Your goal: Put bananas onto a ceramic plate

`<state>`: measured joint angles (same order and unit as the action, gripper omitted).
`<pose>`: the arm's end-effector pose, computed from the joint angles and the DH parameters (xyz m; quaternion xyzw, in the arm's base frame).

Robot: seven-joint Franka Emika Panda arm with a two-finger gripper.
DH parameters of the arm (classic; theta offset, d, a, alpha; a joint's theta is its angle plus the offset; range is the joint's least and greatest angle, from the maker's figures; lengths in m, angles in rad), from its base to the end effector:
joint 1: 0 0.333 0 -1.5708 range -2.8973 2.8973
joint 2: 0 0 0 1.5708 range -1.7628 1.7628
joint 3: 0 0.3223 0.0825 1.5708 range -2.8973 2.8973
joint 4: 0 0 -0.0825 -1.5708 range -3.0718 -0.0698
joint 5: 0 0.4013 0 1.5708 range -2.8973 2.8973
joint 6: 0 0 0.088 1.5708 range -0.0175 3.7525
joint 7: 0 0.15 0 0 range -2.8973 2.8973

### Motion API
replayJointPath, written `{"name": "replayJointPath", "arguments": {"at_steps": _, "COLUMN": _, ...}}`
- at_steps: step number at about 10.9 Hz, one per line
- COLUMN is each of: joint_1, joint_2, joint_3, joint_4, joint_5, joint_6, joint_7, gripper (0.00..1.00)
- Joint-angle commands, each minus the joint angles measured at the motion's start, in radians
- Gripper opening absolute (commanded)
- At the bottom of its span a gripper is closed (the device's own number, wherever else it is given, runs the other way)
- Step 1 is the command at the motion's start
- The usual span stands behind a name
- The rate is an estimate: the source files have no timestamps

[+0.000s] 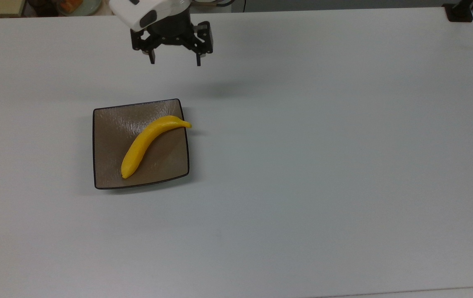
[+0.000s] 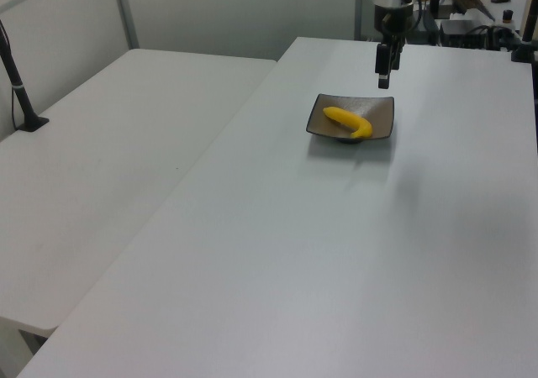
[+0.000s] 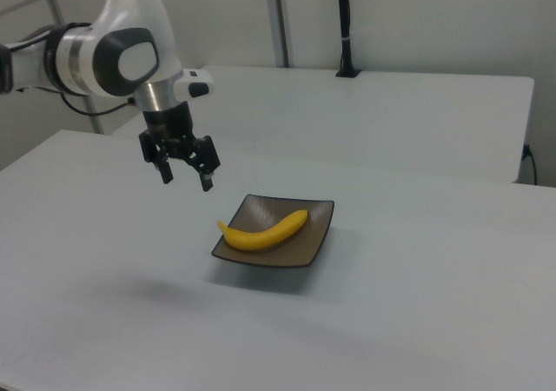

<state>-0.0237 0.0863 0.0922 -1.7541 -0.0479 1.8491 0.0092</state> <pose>0.6071 0.0346 0.4707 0.9992 0.0359 0.0053 0.0189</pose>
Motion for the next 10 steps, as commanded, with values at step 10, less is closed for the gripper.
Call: {"name": "replayJointPath", "arguments": {"at_steps": 10, "joint_1": 0.125, "joint_2": -0.063, "joint_3": -0.132, "joint_4": -0.036, "joint_5": 0.076, "joint_6": -0.005, "joint_7": -0.006, "gripper": 1.00}}
